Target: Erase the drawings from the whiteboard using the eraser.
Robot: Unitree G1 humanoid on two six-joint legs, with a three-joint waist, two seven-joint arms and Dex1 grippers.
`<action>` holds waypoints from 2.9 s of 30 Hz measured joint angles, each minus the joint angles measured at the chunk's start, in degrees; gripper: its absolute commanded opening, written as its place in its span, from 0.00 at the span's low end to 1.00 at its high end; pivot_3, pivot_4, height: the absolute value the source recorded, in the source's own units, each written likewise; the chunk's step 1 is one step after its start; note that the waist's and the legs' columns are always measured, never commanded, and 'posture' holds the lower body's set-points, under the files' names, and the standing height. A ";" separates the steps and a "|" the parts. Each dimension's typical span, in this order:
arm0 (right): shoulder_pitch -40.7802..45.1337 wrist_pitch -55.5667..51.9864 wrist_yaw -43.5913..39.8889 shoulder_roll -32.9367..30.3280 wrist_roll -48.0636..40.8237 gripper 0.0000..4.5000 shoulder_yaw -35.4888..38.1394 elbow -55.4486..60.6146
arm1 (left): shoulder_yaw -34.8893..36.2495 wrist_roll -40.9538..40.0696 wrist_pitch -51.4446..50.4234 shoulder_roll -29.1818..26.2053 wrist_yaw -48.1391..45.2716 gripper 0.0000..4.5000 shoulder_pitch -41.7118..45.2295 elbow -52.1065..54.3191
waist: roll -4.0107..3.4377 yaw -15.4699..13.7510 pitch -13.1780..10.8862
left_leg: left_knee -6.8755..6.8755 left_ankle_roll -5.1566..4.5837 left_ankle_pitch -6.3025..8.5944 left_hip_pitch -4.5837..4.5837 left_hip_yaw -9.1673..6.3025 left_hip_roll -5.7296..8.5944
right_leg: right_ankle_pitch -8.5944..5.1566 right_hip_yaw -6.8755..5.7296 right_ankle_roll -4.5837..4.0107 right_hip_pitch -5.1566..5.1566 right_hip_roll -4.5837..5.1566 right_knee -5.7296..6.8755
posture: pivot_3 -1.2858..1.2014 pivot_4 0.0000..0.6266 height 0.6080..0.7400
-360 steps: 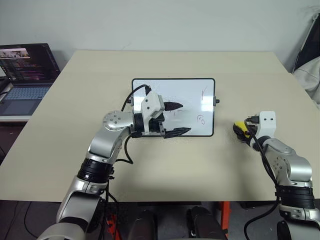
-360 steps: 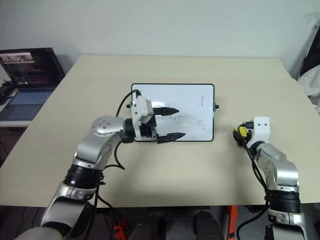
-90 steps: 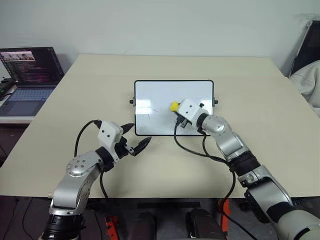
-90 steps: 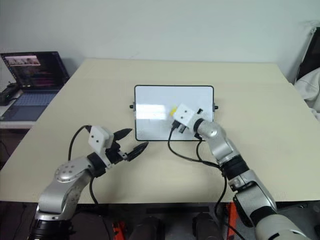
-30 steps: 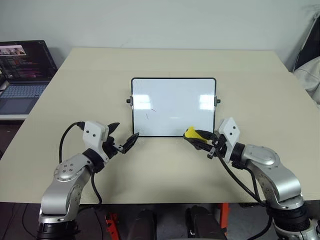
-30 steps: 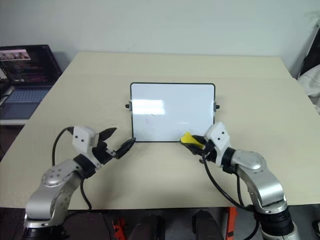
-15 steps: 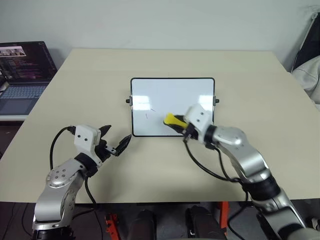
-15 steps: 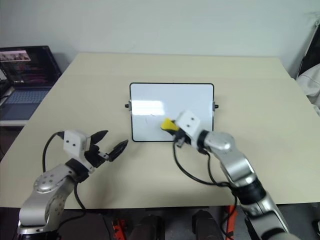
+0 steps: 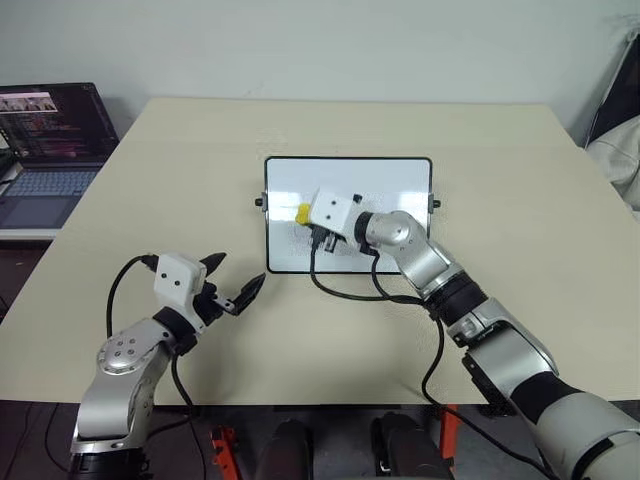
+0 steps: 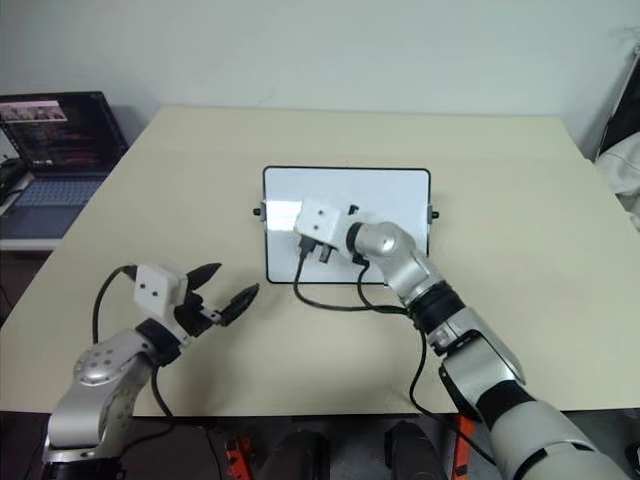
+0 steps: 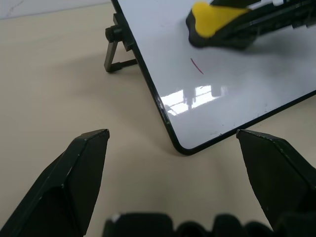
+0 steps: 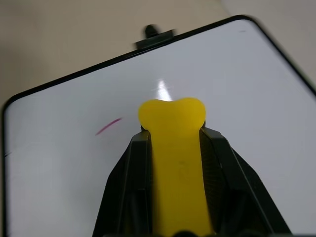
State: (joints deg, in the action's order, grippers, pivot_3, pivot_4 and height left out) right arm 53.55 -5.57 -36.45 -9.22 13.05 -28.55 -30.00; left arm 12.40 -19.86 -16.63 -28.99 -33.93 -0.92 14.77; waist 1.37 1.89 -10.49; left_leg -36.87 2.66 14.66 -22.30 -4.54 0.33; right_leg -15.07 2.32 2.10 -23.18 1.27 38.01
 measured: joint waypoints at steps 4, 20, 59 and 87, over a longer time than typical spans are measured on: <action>-2.15 0.65 -3.18 -0.76 1.79 0.22 -2.26 1.56 | -0.47 0.06 0.21 0.03 0.05 1.00 0.00 -0.01 | 0.00 -0.01 0.00 | -0.04 -0.03 -0.04 0.10 0.01 -0.01 | 0.04 0.00 -0.07 0.02 -0.04 0.10 | 0.52 0.24 1.00; 3.60 4.64 -1.07 4.03 5.03 0.22 -2.14 -7.97 | -1.05 0.04 0.44 0.17 -0.44 1.00 0.54 -0.70 | 0.01 1.05 0.02 | 0.15 0.03 -0.29 0.26 0.05 -0.07 | 0.14 0.01 -0.20 0.04 -0.11 0.15 | 0.52 0.24 1.00; -33.33 -57.00 4.27 -6.10 -14.68 0.22 40.03 67.99 | -17.18 -4.87 -12.94 -3.73 -12.87 1.00 22.08 4.51 | -0.02 0.06 -0.05 | 0.06 0.17 -0.39 -0.14 -0.06 0.08 | -0.02 -0.12 -0.15 -0.14 -0.19 0.33 | 0.52 0.24 1.00; -32.00 -40.36 22.96 -5.93 -17.33 0.82 43.72 32.88 | -33.89 5.91 1.10 6.76 -32.68 1.00 38.56 -19.35 | -0.05 0.43 -0.06 | 0.05 0.09 -0.36 -0.16 0.23 0.07 | 0.00 -0.01 -0.13 -0.10 -0.32 0.13 | 0.52 0.24 1.00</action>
State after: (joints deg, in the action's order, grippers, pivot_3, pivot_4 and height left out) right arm 21.55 -45.93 -13.48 -15.15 -4.28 15.17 2.87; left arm -21.49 -13.96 -15.53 -22.23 -66.60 37.64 -4.58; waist 1.32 2.32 -10.55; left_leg -36.82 2.74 14.30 -22.46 -4.31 0.40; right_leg -15.07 2.31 1.97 -23.29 0.94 38.14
